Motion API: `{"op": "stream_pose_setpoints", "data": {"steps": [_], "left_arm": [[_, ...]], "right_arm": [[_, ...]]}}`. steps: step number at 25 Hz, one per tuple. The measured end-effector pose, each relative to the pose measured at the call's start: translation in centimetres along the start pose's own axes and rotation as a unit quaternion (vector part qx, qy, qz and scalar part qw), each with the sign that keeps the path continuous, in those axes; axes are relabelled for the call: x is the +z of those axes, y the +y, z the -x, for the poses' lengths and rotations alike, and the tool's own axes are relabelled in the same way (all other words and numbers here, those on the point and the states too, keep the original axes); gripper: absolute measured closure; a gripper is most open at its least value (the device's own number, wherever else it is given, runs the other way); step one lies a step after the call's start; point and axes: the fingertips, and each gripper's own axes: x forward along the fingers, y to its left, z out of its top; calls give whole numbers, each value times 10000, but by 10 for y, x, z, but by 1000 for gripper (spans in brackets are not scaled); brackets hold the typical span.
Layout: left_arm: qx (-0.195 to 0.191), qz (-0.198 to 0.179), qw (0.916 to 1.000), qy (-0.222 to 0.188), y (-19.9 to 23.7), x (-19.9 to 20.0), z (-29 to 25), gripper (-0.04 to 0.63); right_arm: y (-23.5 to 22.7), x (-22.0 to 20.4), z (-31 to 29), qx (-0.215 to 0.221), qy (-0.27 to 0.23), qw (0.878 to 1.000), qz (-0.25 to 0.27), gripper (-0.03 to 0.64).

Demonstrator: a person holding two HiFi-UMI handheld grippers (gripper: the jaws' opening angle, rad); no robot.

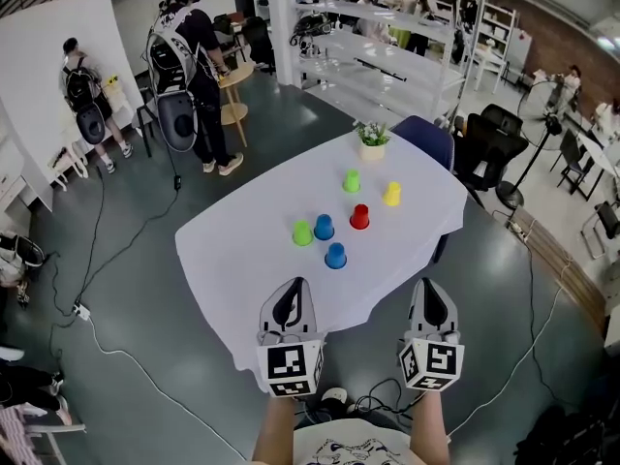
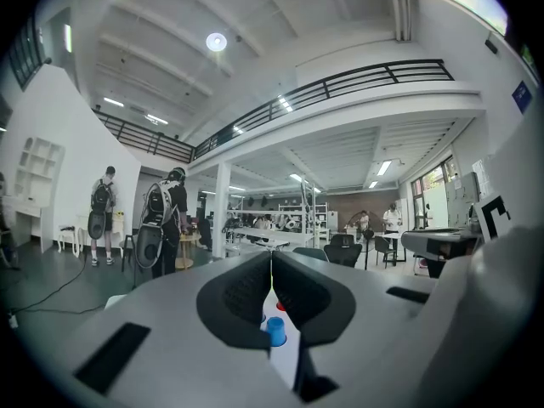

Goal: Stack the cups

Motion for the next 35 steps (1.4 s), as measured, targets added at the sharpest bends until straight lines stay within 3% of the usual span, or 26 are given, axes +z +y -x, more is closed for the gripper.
{"op": "stream_pose_setpoints", "data": {"steps": [3, 7, 8, 21, 35], "left_arm": [[-120, 55, 9999, 5, 4, -5, -11, 545], [-326, 224, 9992, -77, 4, -8, -28, 340], [-371, 243, 9990, -61, 3, -9, -32, 325], [-389, 40, 9988, 303, -18, -31, -117, 316], [594, 24, 9973, 439, -54, -20, -286, 316]], "right_arm": [[1, -3, -9, 3, -24, 10000, -66, 550], [1, -12, -23, 68, 58, 9999, -119, 442], [1, -14, -26, 101, 97, 9998, -126, 419], [-43, -38, -102, 232, 317, 9989, -251, 393], [-143, -41, -289, 1241, 460, 9910, -216, 393]]}}
